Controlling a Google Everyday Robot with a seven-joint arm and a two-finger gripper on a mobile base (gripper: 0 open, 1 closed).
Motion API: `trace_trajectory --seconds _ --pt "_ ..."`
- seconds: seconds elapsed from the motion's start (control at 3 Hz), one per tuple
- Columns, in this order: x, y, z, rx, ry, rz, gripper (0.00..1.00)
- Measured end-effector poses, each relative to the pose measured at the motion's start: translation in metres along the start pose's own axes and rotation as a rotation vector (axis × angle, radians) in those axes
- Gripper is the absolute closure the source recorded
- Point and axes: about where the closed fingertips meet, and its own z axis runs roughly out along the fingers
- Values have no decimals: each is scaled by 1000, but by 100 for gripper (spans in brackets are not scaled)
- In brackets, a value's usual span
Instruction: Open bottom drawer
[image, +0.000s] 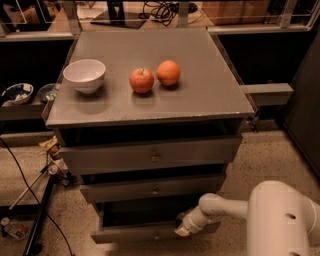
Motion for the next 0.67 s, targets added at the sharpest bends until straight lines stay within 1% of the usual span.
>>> trace_trajectory --seconds 0.33,0.67 --pt "1 1 -1 -15 -9 4 100" --pt "1 1 -1 -15 -9 4 100"
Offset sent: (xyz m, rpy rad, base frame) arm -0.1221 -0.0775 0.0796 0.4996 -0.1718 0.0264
